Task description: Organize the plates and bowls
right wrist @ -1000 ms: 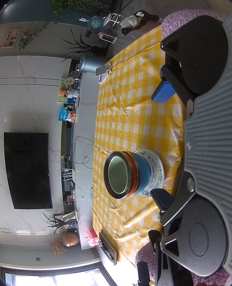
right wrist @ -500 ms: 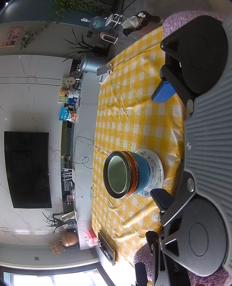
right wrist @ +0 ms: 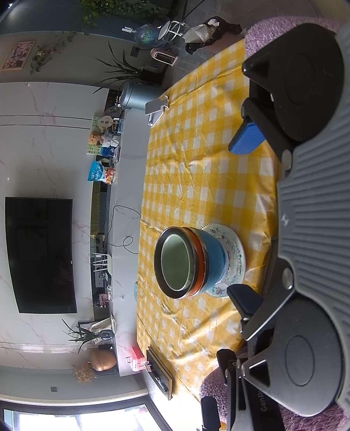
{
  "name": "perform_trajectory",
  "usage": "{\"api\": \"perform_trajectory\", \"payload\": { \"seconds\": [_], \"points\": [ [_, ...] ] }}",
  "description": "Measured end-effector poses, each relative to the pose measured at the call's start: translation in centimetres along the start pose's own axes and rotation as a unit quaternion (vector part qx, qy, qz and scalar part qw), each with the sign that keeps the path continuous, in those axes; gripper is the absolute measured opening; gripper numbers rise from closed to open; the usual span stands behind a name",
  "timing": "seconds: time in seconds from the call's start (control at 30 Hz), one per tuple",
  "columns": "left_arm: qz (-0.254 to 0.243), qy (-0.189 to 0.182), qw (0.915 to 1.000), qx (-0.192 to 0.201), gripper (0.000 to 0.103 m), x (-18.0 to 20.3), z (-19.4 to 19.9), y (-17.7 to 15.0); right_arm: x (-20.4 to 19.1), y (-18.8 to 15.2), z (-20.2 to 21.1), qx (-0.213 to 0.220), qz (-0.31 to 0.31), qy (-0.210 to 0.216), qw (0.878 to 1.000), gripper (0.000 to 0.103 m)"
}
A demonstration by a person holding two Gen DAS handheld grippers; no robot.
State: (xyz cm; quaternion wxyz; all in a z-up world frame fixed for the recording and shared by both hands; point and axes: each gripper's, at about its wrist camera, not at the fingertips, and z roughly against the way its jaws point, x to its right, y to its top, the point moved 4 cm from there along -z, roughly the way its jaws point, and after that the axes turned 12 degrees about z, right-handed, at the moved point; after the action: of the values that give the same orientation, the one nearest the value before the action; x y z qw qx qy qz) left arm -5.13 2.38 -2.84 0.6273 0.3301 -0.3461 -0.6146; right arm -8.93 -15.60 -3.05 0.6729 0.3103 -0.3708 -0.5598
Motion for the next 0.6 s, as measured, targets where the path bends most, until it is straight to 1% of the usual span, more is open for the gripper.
{"api": "perform_trajectory", "payload": {
  "seconds": [0.6],
  "points": [
    [0.0, -0.002, 1.0, 0.003, 0.092, 0.18, 0.21, 0.3, 0.1, -0.17, -0.04, -0.002, 0.001, 0.0, 1.0, 0.1]
  ]
}}
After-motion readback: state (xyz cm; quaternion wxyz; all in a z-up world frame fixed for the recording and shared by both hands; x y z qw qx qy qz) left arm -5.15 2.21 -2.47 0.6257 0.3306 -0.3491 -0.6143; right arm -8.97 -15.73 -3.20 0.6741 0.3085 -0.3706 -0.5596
